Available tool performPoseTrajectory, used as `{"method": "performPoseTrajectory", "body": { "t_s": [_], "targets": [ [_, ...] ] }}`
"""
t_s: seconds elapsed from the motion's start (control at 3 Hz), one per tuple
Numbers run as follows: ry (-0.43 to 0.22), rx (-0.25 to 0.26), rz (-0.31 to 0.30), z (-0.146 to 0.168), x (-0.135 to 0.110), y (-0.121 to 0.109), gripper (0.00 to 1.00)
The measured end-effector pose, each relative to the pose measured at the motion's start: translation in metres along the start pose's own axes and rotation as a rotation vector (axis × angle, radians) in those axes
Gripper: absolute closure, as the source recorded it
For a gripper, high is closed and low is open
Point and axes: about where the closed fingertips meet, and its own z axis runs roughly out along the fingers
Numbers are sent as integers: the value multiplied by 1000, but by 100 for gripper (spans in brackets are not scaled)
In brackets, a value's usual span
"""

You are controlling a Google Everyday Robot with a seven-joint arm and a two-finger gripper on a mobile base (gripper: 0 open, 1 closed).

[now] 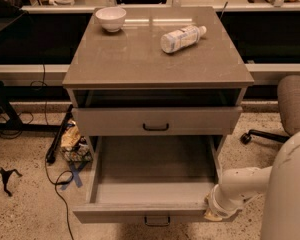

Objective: Open middle drawer

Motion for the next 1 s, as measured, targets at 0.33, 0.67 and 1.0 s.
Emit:
{"method": "performPoseTrajectory", "body": {
  "t_s": [0.33,0.67,1.0],
  "targets": [
    [0,-2,0,1,0,1,50],
    [1,-4,-1,1,0,1,27],
    [1,-6,-1,2,0,2,4]
  ]
}}
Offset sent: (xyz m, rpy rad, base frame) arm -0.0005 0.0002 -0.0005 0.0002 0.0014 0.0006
